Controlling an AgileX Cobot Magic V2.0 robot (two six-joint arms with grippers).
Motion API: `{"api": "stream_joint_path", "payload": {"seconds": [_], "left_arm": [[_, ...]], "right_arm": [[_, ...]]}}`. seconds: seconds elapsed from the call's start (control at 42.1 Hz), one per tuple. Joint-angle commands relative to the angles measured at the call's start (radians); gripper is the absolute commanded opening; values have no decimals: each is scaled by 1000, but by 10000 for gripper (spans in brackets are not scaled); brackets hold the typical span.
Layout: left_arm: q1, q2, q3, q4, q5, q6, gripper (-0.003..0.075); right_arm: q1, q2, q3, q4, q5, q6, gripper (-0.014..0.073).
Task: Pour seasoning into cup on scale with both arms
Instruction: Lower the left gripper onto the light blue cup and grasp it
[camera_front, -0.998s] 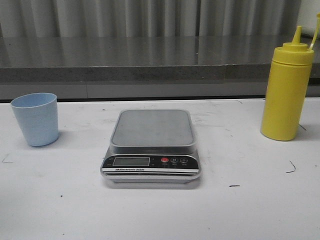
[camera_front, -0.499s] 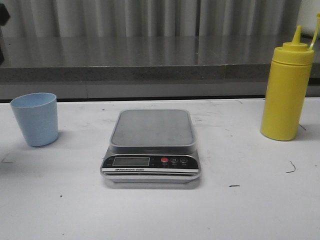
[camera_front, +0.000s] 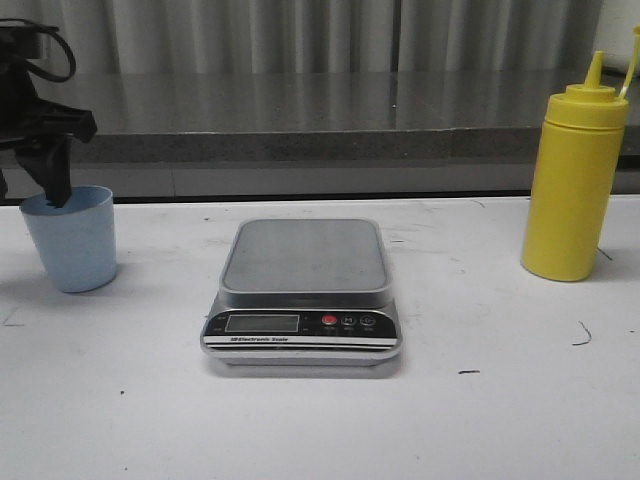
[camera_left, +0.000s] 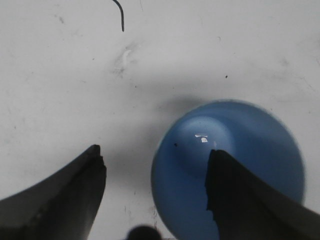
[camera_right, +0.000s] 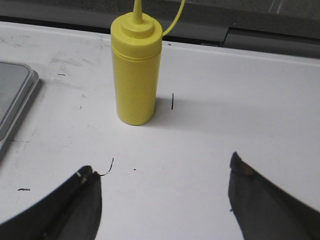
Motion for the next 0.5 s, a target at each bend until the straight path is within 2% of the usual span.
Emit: {"api": "stream_joint_path", "payload": {"seconds": [0.0,0.095,0.333,0.475], "left_arm": [[-6,-12,-54,0,-20,-5,417],[-6,-2,-60,-14,-9,-5,367],[-7,-2,-60,-14,9,-5,86],[-9,-7,-60,-14,22,-5,-20]], "right_arm": [[-2,9,-34,-12,-67,-12,551],[-2,9,-34,-12,-67,-12,551],[-2,9,-34,-12,-67,-12,551],[-2,9,-34,-12,-67,-12,551]]}}
